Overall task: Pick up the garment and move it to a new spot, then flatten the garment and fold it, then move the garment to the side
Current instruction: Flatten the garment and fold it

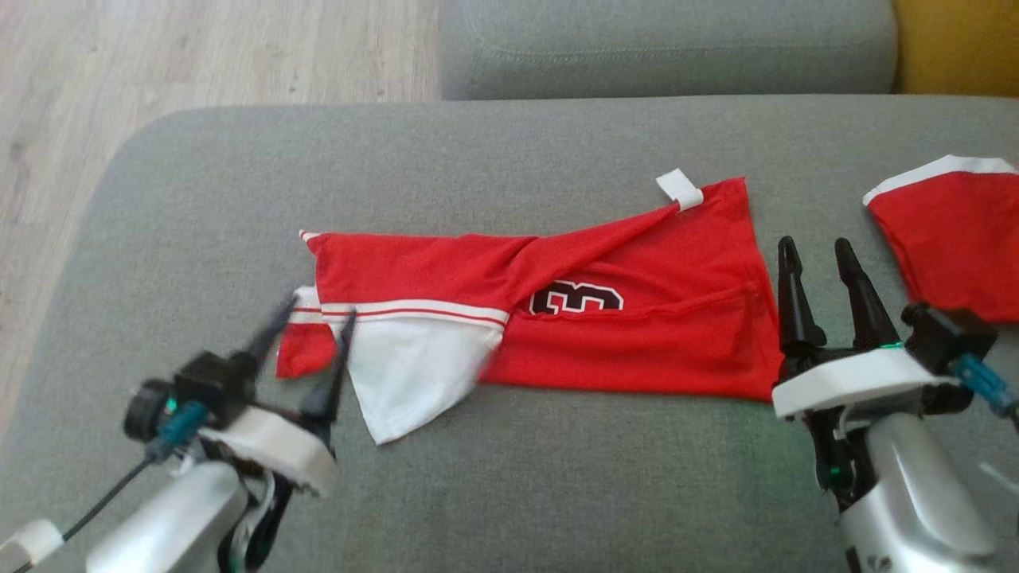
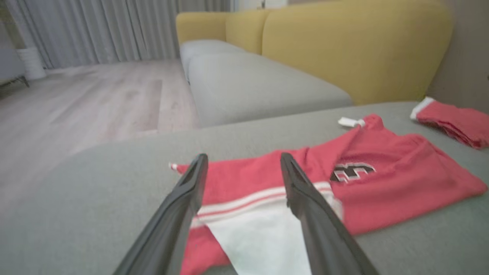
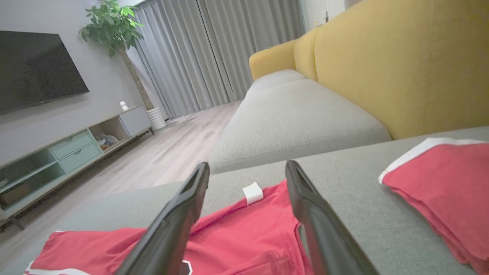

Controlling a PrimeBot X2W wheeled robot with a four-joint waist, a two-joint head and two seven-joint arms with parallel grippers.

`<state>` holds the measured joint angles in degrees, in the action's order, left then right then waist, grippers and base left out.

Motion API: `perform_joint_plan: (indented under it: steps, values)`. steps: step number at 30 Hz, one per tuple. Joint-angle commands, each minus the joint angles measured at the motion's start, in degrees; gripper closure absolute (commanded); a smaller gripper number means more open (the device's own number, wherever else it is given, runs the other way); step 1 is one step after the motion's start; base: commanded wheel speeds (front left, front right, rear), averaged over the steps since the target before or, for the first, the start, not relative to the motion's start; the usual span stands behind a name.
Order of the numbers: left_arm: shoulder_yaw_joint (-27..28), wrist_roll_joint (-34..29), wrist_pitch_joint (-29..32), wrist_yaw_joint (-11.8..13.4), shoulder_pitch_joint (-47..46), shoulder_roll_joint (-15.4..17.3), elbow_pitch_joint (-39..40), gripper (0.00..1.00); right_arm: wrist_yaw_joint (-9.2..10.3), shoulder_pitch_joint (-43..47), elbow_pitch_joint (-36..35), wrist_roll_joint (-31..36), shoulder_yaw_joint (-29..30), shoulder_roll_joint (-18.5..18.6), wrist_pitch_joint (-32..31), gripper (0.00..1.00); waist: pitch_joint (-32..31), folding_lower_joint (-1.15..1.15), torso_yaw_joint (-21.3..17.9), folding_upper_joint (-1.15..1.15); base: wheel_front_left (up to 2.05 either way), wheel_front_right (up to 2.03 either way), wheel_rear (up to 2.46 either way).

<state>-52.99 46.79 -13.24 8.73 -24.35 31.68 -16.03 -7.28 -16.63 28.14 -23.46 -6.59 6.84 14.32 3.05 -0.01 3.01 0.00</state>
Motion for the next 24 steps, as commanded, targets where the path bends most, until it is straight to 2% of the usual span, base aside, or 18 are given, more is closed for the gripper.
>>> perform_joint_plan:
  steps: [1, 4, 6, 10, 12, 16, 24]
  values:
    - [4.9, -0.8, -1.2, 2.3, -2.2, 1.1, 2.4, 0.0, -0.21, -0.5, -4.5, 2.3, -0.2, -0.8, 0.7, 0.0, -0.6, 0.01, -0.1, 0.0, 0.0, 0.0, 0.0]
    - [11.1, -3.2, -1.7, 6.9, -0.1, -1.0, 6.4, 0.0, -0.21, 2.3, -9.0, 5.8, 0.8, -2.2, 0.7, 0.0, -0.9, 0.01, -0.1, 0.0, 0.0, 0.0, 0.0]
    - [16.2, -5.8, -1.7, 9.0, 2.9, -3.4, 9.8, 0.0, -0.21, 4.1, -11.3, 6.9, 1.6, -3.0, 0.7, 0.0, -1.0, 0.01, 0.0, 0.0, 0.0, 0.0, 0.0]
    - [23.4, -11.4, -1.7, 10.2, 10.5, -8.9, 13.9, 0.0, -0.21, 8.0, -13.5, 7.6, 1.7, -3.8, 0.6, 0.0, -0.9, 0.01, 0.1, 0.0, 0.0, 0.0, 0.0]
    - [25.8, -13.4, -1.7, 9.4, 13.9, -11.7, 14.4, 0.0, -0.21, 9.5, -13.9, 8.2, 1.2, -3.9, 0.6, 0.0, -0.6, 0.01, 0.1, 0.0, 0.0, 0.0, 0.0]
    - [28.3, -17.2, -1.7, 6.4, 17.5, -15.3, 13.2, 0.0, -0.21, 10.7, -14.4, 6.3, 0.4, -3.9, 0.7, 0.0, 0.3, 0.01, 0.3, 0.0, 0.0, 0.0, 0.0]
    - [31.1, -21.7, -1.7, 0.2, 15.7, -18.5, 10.2, 0.0, -0.21, 6.8, -15.0, 8.0, 1.1, -4.0, -1.2, 0.0, 4.7, 0.01, 1.5, 0.0, 0.0, 0.0, 0.0]
